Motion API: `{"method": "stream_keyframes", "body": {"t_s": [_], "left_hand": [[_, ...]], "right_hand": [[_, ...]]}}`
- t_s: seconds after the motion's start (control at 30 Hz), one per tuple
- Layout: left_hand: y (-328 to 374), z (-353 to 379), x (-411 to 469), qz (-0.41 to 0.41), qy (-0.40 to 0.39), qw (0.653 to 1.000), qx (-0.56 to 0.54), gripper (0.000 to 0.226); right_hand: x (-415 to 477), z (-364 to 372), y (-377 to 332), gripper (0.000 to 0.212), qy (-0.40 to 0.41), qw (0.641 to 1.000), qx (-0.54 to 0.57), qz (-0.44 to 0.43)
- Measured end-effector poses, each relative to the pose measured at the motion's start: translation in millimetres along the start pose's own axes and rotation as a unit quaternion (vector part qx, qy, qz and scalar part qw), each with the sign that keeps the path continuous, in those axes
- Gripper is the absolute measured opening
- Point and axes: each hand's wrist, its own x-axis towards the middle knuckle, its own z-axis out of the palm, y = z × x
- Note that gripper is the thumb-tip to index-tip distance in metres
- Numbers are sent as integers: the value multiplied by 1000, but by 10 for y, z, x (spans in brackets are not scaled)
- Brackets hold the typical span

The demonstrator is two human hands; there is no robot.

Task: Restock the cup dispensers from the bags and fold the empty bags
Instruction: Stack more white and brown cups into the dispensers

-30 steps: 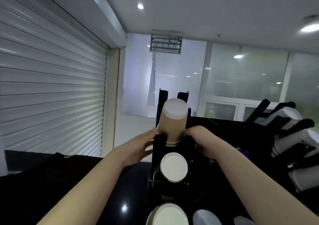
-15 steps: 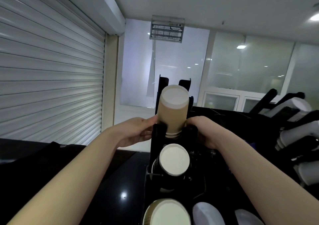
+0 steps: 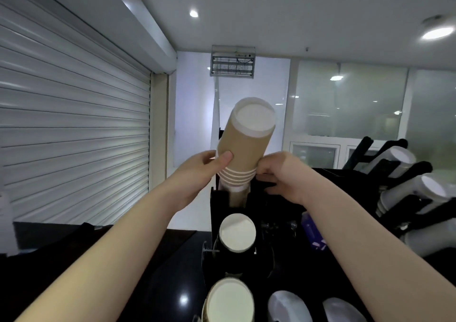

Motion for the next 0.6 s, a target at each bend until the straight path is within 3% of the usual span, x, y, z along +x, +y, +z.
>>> {"method": "stream_keyframes", "body": {"t_s": [0.1,0.27,0.43,0.6], "left_hand": [[229,12,-63,66,14,998,0,62],[486,71,-146,106,45,993,12,38],[606,104,-39,107,96,990,-10,77],[573,149,232,88,118,989,-2,67]], "right_hand": [[-163,-46,-232,19,-7,997,-22,-80],[-362,9,-515,80,0,965,-56,-258],[-326,17,-670,72,37,929,-77,-360],[-141,-61,-758,79,54,912,-67,-401]]}}
